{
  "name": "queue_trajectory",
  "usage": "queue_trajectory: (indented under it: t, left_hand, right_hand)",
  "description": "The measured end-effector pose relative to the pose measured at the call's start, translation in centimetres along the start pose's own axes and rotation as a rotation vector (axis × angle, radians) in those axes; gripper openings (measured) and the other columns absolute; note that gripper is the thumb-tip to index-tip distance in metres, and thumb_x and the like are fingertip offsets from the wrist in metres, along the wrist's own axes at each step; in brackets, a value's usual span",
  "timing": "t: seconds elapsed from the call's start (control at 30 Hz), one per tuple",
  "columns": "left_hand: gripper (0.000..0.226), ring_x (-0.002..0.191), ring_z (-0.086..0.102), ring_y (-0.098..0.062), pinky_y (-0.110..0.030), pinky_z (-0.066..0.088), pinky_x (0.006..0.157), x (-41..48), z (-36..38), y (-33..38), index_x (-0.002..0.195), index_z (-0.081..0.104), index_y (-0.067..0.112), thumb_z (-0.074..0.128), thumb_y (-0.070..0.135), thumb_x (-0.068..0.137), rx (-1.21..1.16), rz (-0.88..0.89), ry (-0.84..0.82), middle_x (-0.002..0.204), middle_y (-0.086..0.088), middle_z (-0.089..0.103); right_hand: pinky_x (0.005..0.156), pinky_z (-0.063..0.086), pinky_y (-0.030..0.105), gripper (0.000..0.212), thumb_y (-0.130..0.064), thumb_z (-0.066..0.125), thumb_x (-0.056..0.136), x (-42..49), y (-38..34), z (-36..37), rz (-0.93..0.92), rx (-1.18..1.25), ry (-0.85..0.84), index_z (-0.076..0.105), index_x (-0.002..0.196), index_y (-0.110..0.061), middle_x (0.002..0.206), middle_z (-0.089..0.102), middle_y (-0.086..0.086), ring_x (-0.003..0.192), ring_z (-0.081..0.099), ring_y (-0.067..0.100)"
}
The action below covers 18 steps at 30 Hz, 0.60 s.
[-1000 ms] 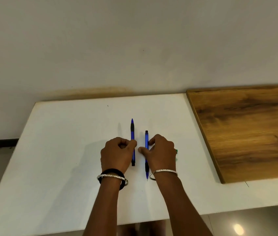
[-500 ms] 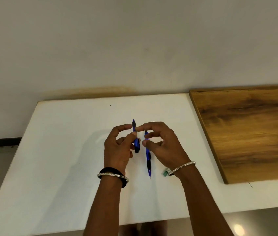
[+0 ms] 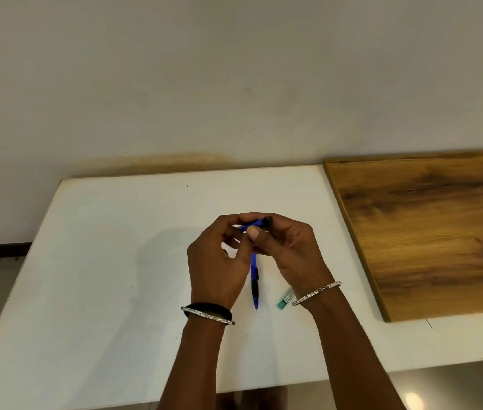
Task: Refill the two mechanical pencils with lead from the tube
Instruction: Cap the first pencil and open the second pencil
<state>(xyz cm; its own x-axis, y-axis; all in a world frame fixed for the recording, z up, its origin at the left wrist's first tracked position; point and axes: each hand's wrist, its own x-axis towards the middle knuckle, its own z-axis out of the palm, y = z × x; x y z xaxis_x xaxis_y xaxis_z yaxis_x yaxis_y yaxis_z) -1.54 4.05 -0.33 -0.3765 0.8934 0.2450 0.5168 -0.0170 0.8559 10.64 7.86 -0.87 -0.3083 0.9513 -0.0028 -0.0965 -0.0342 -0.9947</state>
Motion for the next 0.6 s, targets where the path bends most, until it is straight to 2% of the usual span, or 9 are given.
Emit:
queue_trajectory:
  t: [0.03, 0.1, 0.17, 0.23, 0.33, 0.47, 0.6]
  left_hand:
    - [0.015, 0.073, 0.058, -0.007, -0.009, 0.04, 0.059, 0.0, 0.1, -0.1, 0.096, 0.068, 0.031, 0.072, 0.025, 0.082, 0.054, 0.031, 0.017, 0.078, 0.016, 0.06]
    - [0.018, 0.083, 0.056, -0.012, -0.018, 0.043, 0.067, 0.2, 0.1, -0.3, 0.096, 0.07, 0.023, 0.074, 0.03, 0.08, 0.132, 0.052, 0.035, 0.089, 0.006, 0.059]
    - [0.018, 0.087, 0.057, -0.016, -0.026, 0.045, 0.073, 0.2, 0.3, -0.4, 0.096, 0.069, 0.02, 0.072, 0.031, 0.081, 0.17, 0.112, 0.012, 0.094, 0.004, 0.062]
    - [0.013, 0.081, 0.059, -0.009, -0.023, 0.045, 0.072, 0.0, 0.3, -0.3, 0.095, 0.065, 0.022, 0.066, 0.031, 0.086, 0.149, 0.146, -0.052, 0.087, 0.014, 0.062]
    - [0.006, 0.069, 0.059, -0.001, -0.011, 0.043, 0.064, -0.1, 0.5, -0.5, 0.091, 0.061, 0.025, 0.063, 0.031, 0.09, 0.123, 0.104, -0.124, 0.075, 0.019, 0.059]
    - [0.009, 0.069, 0.058, -0.006, -0.009, 0.039, 0.062, 0.0, 0.6, -0.8, 0.096, 0.064, 0.021, 0.062, 0.028, 0.09, 0.112, 0.099, -0.152, 0.077, 0.011, 0.063]
    - [0.017, 0.074, 0.056, -0.001, -0.006, 0.041, 0.063, -0.2, 0.8, -0.6, 0.106, 0.066, 0.024, 0.061, 0.028, 0.091, 0.037, 0.109, -0.184, 0.082, 0.017, 0.058]
  right_hand:
    - [0.087, 0.058, 0.046, 0.025, -0.011, 0.064, 0.09, 0.0, -0.1, -0.1, 0.016, 0.004, 0.024, 0.069, 0.114, -0.007, 0.11, 0.073, 0.012, 0.102, 0.07, 0.027]
    - [0.081, 0.06, 0.041, 0.029, -0.021, 0.067, 0.084, -0.1, -0.3, -0.3, 0.067, 0.02, 0.069, 0.071, 0.111, -0.012, 0.108, 0.075, 0.006, 0.098, 0.071, 0.024]
    - [0.074, 0.059, 0.033, 0.028, -0.022, 0.068, 0.083, -0.1, -0.3, -0.7, 0.103, 0.039, 0.088, 0.073, 0.109, -0.014, 0.108, 0.075, 0.002, 0.093, 0.071, 0.021]
    - [0.069, 0.056, 0.026, 0.024, -0.018, 0.07, 0.085, -0.1, -0.4, -0.9, 0.112, 0.068, 0.114, 0.073, 0.108, -0.012, 0.108, 0.075, 0.002, 0.087, 0.071, 0.019]
    - [0.068, 0.058, 0.029, 0.022, -0.018, 0.072, 0.083, 0.1, -0.7, -1.2, 0.083, 0.102, 0.239, 0.074, 0.104, -0.012, 0.099, 0.076, 0.003, 0.076, 0.069, 0.017]
    - [0.068, 0.06, 0.032, 0.014, -0.011, 0.07, 0.084, 0.2, -0.5, -1.9, 0.052, 0.128, 0.36, 0.074, 0.097, -0.008, 0.09, 0.075, 0.011, 0.07, 0.069, 0.021]
    - [0.067, 0.06, 0.029, 0.01, -0.009, 0.069, 0.084, 0.1, -0.6, -2.2, 0.056, 0.151, 0.355, 0.074, 0.093, -0.008, 0.083, 0.075, 0.008, 0.071, 0.071, 0.021]
